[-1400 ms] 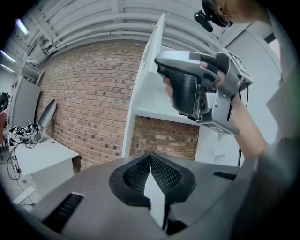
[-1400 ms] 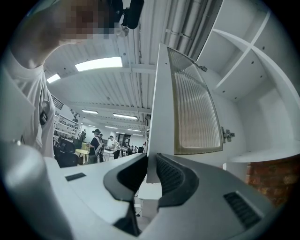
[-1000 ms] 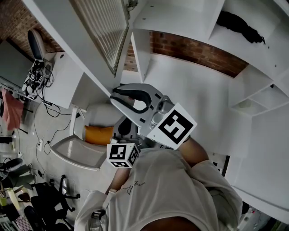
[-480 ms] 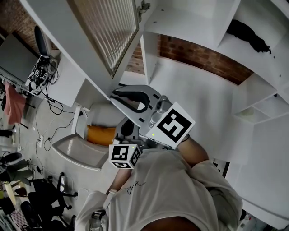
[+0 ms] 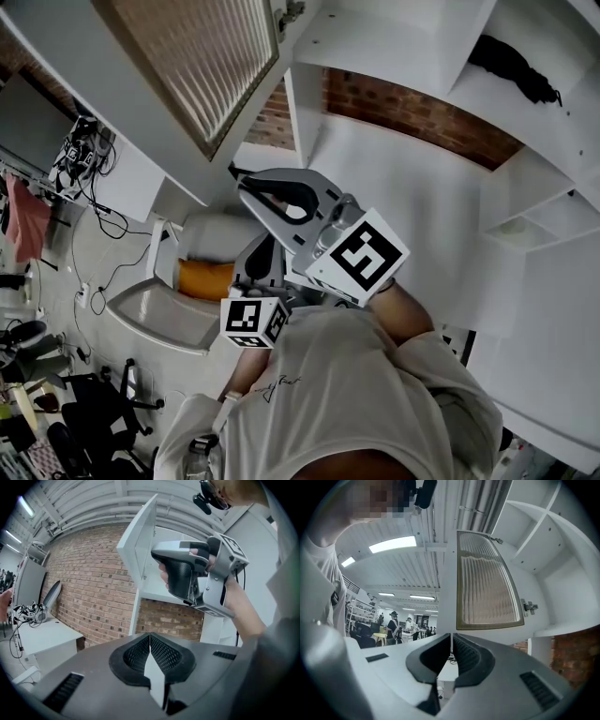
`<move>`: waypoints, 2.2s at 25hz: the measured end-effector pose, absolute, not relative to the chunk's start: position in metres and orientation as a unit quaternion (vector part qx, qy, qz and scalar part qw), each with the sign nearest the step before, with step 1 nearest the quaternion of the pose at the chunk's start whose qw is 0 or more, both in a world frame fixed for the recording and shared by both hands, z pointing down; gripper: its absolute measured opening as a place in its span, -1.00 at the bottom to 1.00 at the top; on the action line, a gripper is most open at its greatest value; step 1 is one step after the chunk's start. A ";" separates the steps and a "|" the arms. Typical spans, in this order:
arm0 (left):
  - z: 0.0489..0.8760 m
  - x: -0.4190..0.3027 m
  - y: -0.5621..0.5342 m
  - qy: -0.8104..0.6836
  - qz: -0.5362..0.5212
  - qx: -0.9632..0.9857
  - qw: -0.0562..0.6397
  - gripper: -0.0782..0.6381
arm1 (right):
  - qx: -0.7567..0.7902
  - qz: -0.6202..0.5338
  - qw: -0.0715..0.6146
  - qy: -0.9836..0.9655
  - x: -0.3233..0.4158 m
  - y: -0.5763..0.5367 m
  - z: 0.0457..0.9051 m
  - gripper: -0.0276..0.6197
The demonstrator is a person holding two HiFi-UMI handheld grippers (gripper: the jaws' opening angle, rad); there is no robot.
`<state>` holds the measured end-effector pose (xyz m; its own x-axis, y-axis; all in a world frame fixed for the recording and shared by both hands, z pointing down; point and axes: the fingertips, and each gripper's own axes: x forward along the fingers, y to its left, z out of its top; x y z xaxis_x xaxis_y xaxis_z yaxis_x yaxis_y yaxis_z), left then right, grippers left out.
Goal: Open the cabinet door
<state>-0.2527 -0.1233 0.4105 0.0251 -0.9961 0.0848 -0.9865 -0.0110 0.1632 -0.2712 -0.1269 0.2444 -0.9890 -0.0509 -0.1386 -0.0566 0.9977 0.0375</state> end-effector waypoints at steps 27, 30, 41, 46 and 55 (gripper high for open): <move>0.407 -0.174 -0.150 -0.631 -0.019 0.770 0.087 -0.73 | -0.178 0.043 0.017 0.983 -0.159 -0.182 0.281 -0.84; 0.404 -0.167 -0.153 -0.627 -0.018 0.774 0.085 -0.73 | -0.194 0.037 0.007 0.980 -0.144 -0.189 0.289 -0.84; 0.402 -0.144 -0.164 -0.611 -0.014 0.788 0.081 -0.73 | -0.252 0.004 -0.026 0.967 -0.090 -0.212 0.323 -0.84; 0.403 -0.140 -0.168 -0.611 -0.013 0.787 0.082 -0.73 | -0.267 -0.016 -0.038 0.963 -0.070 -0.218 0.340 -0.84; 0.409 -0.136 -0.168 -0.615 -0.013 0.783 0.090 -0.73 | -0.288 -0.056 -0.062 0.954 -0.043 -0.218 0.374 -0.84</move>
<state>-0.1358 -0.1680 0.4086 0.2438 -0.9657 0.0896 -0.9608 -0.2280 0.1577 -0.0431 -0.2183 0.3741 -0.8263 -0.5428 0.1507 -0.5566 0.8278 -0.0702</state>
